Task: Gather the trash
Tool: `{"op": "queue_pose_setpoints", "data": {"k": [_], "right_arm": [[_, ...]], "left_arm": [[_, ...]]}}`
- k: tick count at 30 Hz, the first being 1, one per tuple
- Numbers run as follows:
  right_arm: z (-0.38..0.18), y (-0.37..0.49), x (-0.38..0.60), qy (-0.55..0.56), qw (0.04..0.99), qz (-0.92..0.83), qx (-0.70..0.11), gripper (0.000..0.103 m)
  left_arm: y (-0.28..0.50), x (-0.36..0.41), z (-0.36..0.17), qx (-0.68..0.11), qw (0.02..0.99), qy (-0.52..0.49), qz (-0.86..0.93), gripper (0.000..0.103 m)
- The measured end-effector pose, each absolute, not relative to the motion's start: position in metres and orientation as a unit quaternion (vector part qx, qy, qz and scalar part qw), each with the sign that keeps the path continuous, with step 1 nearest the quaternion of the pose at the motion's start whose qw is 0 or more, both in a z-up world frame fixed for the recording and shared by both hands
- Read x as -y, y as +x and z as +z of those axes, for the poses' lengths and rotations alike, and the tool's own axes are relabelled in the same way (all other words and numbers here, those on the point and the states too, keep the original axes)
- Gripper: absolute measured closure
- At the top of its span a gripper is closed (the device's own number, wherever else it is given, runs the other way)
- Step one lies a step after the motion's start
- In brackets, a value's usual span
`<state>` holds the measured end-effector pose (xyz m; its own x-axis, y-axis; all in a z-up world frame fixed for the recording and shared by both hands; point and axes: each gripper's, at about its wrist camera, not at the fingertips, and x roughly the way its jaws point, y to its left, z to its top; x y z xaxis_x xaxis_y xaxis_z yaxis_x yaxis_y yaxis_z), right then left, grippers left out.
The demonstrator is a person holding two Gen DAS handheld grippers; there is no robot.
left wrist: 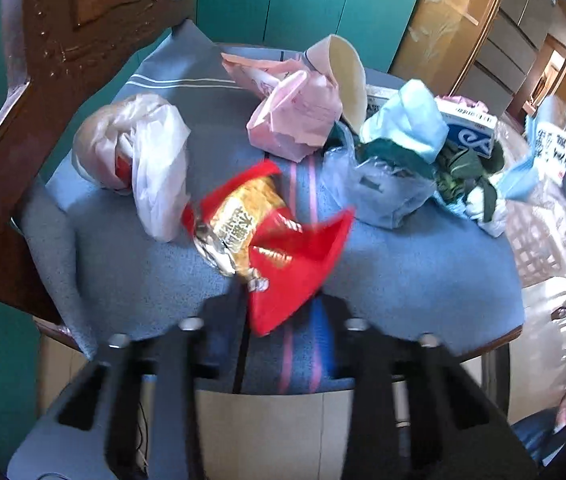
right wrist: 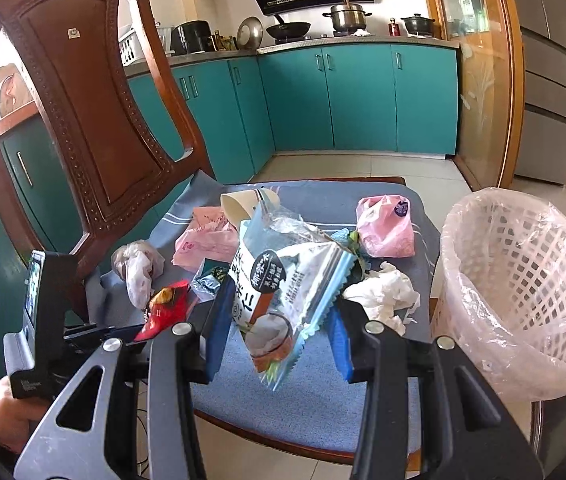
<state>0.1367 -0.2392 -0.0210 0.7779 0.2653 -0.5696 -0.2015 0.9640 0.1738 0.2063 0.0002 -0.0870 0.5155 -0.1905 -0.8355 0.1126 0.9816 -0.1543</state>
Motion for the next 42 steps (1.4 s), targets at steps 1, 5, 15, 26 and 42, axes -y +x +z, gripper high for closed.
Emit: {"op": "queue_pose_setpoints", "data": {"k": [1,5,15,26,42], "right_arm": [[-0.021,0.137,0.239,0.051,0.941,0.124,-0.31,0.06],[-0.021,0.136,0.238,0.051,0.942,0.124,-0.308,0.06],[-0.023,0.136,0.233,0.044,0.942,0.128,-0.309,0.06],[-0.023,0.137,0.233,0.041,0.941,0.13,-0.31,0.06],[-0.023,0.135,0.234,0.038,0.941,0.133,-0.309,0.06]], "left_arm": [[0.205,-0.001,-0.085,-0.482,0.871,-0.043,-0.09,0.085],[0.201,0.001,-0.078,-0.479,0.871,-0.043,-0.099,0.085],[0.193,0.009,-0.062,-0.459,0.877,-0.046,-0.137,0.089],[0.185,0.028,-0.069,-0.461,0.876,0.016,-0.137,0.052],[0.185,0.016,-0.047,-0.428,0.895,-0.008,-0.126,0.09]]}}
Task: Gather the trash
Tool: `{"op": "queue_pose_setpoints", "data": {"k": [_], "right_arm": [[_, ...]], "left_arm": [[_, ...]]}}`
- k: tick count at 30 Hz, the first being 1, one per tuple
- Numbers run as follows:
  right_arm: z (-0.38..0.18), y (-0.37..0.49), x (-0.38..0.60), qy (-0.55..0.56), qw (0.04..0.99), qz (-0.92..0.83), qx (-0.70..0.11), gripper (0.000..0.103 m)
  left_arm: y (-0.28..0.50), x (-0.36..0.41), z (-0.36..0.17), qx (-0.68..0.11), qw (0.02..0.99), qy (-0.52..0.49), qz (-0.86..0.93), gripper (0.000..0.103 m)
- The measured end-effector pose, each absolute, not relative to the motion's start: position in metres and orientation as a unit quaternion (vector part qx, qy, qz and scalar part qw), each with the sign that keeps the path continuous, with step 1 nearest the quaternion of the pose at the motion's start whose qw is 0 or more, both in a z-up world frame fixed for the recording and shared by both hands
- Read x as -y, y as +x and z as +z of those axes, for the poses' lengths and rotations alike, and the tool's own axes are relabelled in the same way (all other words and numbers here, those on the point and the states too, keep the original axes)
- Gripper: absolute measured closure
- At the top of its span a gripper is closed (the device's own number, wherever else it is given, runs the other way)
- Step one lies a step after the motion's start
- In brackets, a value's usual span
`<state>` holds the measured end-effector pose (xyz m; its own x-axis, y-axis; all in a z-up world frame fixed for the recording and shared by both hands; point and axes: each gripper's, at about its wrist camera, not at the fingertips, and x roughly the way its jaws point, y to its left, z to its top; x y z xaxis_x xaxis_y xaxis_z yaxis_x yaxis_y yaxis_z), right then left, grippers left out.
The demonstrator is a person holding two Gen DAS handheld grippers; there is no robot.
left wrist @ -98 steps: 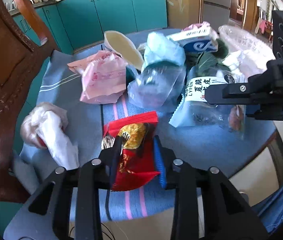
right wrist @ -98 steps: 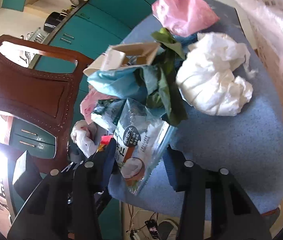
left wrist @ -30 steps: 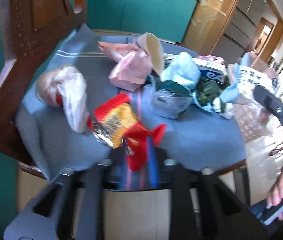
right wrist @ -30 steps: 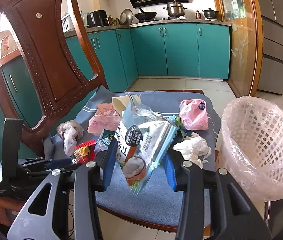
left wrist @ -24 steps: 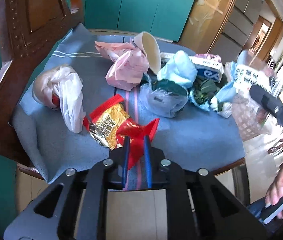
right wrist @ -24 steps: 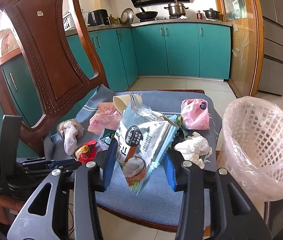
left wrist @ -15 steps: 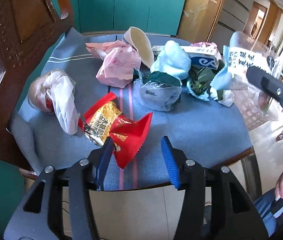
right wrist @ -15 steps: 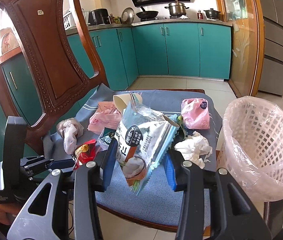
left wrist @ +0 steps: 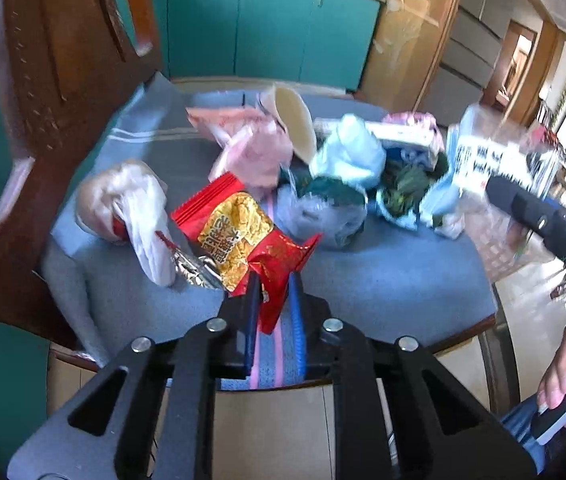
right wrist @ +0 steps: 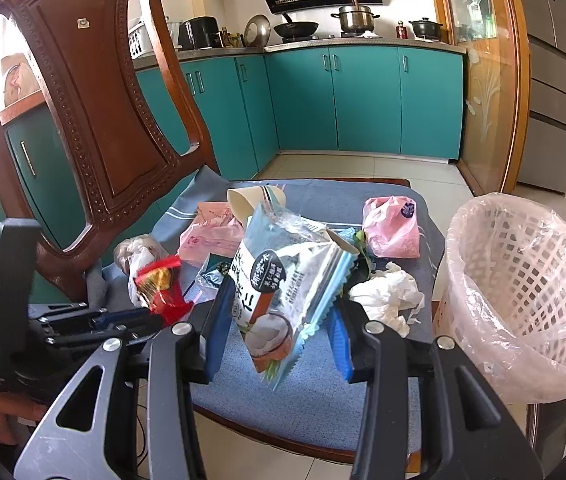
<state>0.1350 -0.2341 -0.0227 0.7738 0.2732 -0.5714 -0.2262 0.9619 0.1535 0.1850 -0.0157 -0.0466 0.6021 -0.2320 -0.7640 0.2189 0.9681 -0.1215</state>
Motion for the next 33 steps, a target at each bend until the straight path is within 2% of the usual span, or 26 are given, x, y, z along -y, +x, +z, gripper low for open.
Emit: {"op": "queue_pose_setpoints", "data": {"k": [1,6,9,10,11,12,13,22,24,27,28,29,31,32,33], "right_arm": [[-0.023,0.135,0.234,0.038,0.941,0.133,-0.309,0.06],[-0.022,0.134,0.232,0.032,0.941,0.14,-0.306,0.06],[-0.023,0.135,0.232,0.033,0.941,0.14,-0.307,0.06],[-0.023,0.135,0.231,0.033,0.941,0.14,-0.307,0.06],[-0.023,0.135,0.231,0.031,0.941,0.14,-0.307,0.06],[-0.023,0.135,0.23,0.031,0.941,0.141,-0.307,0.06],[-0.023,0.135,0.229,0.03,0.94,0.142,-0.308,0.06],[-0.025,0.135,0.226,0.028,0.939,0.146,-0.311,0.06],[-0.024,0.135,0.227,0.029,0.939,0.146,-0.31,0.06],[-0.024,0.135,0.227,0.031,0.939,0.146,-0.31,0.06],[-0.024,0.135,0.227,0.03,0.939,0.147,-0.31,0.06],[-0.024,0.135,0.226,0.028,0.939,0.148,-0.31,0.06],[-0.025,0.135,0.226,0.026,0.938,0.149,-0.312,0.06],[-0.026,0.135,0.227,0.026,0.938,0.149,-0.312,0.06],[-0.026,0.136,0.228,0.027,0.938,0.147,-0.312,0.06]], "left_arm": [[0.184,0.015,-0.043,-0.423,0.897,-0.012,-0.126,0.103],[0.177,0.009,-0.022,-0.393,0.91,-0.026,-0.131,0.102],[0.182,0.004,-0.023,-0.402,0.907,-0.023,-0.123,0.101],[0.184,0.002,-0.026,-0.406,0.906,-0.024,-0.117,0.088],[0.186,0.001,-0.03,-0.413,0.904,-0.022,-0.11,0.053],[0.188,0.0,-0.033,-0.415,0.904,-0.018,-0.105,0.035],[0.187,0.0,-0.036,-0.414,0.905,-0.016,-0.101,0.022],[0.214,-0.004,-0.071,-0.456,0.88,-0.077,-0.108,0.023],[0.227,-0.009,-0.081,-0.462,0.874,-0.109,-0.107,0.028],[0.241,-0.013,-0.092,-0.467,0.866,-0.142,-0.111,0.038],[0.243,-0.013,-0.094,-0.468,0.864,-0.148,-0.111,0.044],[0.244,-0.012,-0.094,-0.464,0.866,-0.147,-0.11,0.055],[0.244,-0.007,-0.093,-0.461,0.868,-0.142,-0.119,0.063],[0.243,-0.004,-0.092,-0.459,0.868,-0.138,-0.125,0.089],[0.241,0.001,-0.089,-0.459,0.87,-0.126,-0.13,0.089]]}}
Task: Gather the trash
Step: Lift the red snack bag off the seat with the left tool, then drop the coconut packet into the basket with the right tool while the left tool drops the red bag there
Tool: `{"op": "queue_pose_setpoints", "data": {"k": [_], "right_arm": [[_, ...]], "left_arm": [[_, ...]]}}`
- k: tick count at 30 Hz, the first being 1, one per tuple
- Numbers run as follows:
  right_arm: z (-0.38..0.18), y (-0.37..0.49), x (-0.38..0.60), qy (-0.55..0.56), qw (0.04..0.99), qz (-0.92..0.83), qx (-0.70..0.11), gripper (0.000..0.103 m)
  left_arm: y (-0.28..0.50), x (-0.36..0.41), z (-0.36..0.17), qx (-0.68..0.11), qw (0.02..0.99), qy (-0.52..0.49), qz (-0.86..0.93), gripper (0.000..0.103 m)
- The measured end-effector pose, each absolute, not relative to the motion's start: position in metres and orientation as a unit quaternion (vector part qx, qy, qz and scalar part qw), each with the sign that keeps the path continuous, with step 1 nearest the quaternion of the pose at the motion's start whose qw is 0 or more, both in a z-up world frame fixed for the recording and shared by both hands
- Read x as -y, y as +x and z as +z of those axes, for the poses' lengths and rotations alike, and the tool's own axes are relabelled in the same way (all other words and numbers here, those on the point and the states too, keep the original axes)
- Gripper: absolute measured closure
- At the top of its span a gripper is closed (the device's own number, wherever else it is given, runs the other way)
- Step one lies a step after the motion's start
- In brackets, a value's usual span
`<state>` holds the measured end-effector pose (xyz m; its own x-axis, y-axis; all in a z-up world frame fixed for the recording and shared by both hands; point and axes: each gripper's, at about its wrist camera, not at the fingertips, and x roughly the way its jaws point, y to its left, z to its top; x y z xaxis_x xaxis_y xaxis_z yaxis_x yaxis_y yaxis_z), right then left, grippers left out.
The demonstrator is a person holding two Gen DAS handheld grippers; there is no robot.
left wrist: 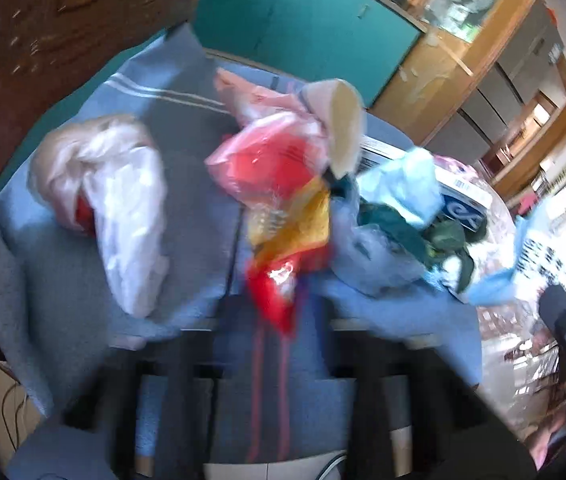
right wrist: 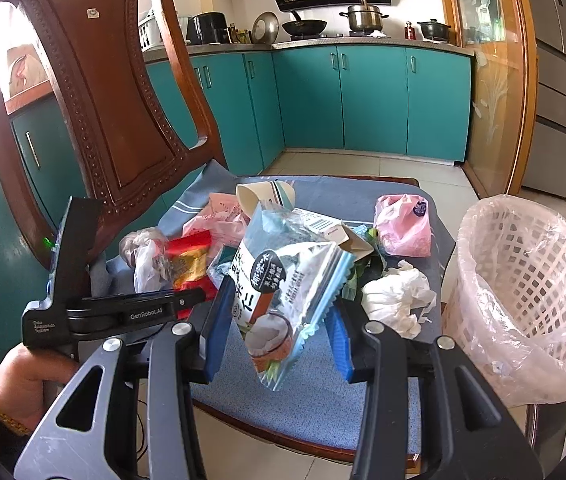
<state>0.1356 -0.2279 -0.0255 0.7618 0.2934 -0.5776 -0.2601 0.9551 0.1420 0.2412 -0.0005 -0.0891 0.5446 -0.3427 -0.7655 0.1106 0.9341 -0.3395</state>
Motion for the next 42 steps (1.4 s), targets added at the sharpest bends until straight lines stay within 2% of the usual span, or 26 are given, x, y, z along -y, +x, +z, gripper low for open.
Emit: {"op": "queue_pose_setpoints", "data": {"k": [15,22,24,25,26,29,32,37,42], "right_arm": [[-0.016,0.131,0.241,0.033,0.95,0.126,-0.285,0.06],[0.008,0.145,0.325,0.083,0.969,-0.005,-0.235,0.06],[0.005,0.151,0.354,0.106,0.963,-0.048,-0.242,0.05],[0.002,0.154,0.366,0.113,0.959,-0.065,-0.25,0.036],[0.0,0.154,0.38,0.129,0.956,-0.085,-0.251,0.028],[0.006,0.141,0.412,0.191,0.951,-0.115,-0.213,0.013],[0.016,0.115,0.43,0.234,0.952,-0.141,-0.141,0.006],[0.022,0.085,0.464,0.29,0.936,-0.192,-0.06,0.006],[0.018,0.062,0.495,0.343,0.91,-0.23,-0.025,0.006]], "left_arm": [[0.184,0.016,-0.017,-0.345,0.933,-0.02,-0.096,0.091],[0.177,0.014,-0.01,-0.335,0.935,-0.02,-0.112,0.091],[0.175,0.015,-0.009,-0.331,0.936,-0.019,-0.118,0.091],[0.174,0.016,-0.01,-0.33,0.936,-0.018,-0.122,0.091],[0.174,0.019,-0.009,-0.33,0.935,-0.017,-0.126,0.091],[0.172,0.029,-0.009,-0.328,0.934,-0.014,-0.141,0.091],[0.171,0.05,-0.005,-0.324,0.931,-0.015,-0.165,0.091],[0.176,0.12,0.005,-0.323,0.917,-0.006,-0.235,0.091],[0.189,0.227,0.022,-0.316,0.895,0.021,-0.314,0.091]]}}
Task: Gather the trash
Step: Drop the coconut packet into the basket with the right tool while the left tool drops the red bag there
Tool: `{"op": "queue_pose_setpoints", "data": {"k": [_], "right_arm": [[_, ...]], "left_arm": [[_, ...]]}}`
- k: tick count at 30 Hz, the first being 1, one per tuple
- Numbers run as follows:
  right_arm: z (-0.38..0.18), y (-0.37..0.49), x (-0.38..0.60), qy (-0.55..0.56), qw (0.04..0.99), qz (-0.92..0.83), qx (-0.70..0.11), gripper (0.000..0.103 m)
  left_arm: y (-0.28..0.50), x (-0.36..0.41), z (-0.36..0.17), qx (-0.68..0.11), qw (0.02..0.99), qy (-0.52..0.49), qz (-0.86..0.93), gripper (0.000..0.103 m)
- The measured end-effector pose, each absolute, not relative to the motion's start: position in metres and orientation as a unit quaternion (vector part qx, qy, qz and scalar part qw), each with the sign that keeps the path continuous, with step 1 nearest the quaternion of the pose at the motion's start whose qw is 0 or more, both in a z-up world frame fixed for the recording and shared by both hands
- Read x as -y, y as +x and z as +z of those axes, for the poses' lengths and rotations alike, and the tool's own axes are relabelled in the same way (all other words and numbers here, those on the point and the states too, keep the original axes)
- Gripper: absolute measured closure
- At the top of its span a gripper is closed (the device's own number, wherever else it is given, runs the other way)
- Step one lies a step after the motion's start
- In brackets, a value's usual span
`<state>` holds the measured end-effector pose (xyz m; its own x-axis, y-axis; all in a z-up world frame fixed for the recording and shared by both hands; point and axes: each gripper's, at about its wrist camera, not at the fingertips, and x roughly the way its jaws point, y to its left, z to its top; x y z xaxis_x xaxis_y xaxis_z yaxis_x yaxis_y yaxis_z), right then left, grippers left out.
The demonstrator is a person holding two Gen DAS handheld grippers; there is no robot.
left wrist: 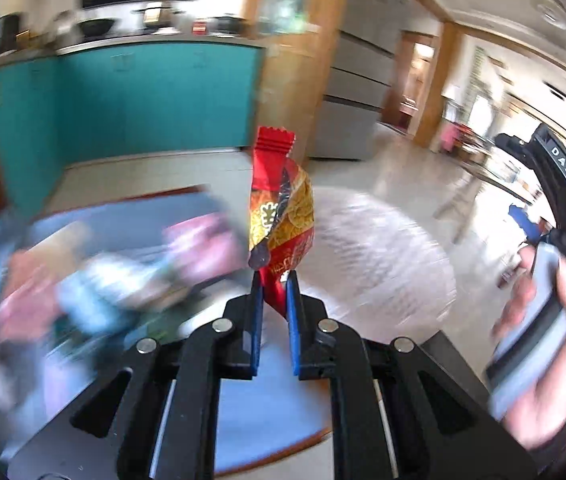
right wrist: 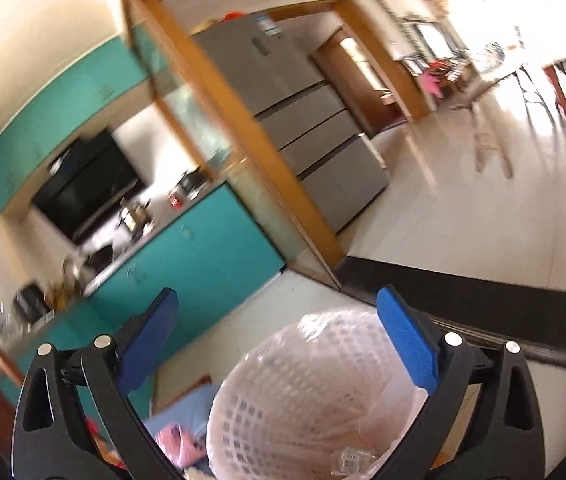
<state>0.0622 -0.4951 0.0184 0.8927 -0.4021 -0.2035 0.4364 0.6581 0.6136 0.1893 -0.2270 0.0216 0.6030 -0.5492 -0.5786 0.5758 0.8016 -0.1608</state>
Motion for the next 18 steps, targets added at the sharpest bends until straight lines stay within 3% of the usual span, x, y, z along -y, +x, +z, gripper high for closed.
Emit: {"op": "queue_pose_setpoints", "data": {"k": [3,5,9,13,18], "right_arm": [[0.021,0.061,0.506,0.359,0.904,-0.23,-0.017,0.006],[0.021,0.061,0.51,0.36,0.906,-0.221,-0.024,0.006],[0.018,0.072,0.512,0.356,0.912,-0.199,-0.046,0.006],[0.023,0.089,0.495,0.32,0.93,-0.159,-0.087,0.006],[0.023,0.123,0.427,0.201,0.963,-0.069,-0.168,0.006]], "left_arm": [[0.202,0.305,0.026,-0.325,0.872,0.037,-0.364,0.081],[0.209,0.328,0.018,-0.342,0.868,0.053,-0.357,0.022],[0.212,0.294,0.006,-0.351,0.887,0.034,-0.298,0.02],[0.195,0.215,0.017,-0.32,0.917,0.06,-0.232,0.008],[0.175,0.106,0.025,-0.299,0.943,0.067,-0.127,0.004]]}}
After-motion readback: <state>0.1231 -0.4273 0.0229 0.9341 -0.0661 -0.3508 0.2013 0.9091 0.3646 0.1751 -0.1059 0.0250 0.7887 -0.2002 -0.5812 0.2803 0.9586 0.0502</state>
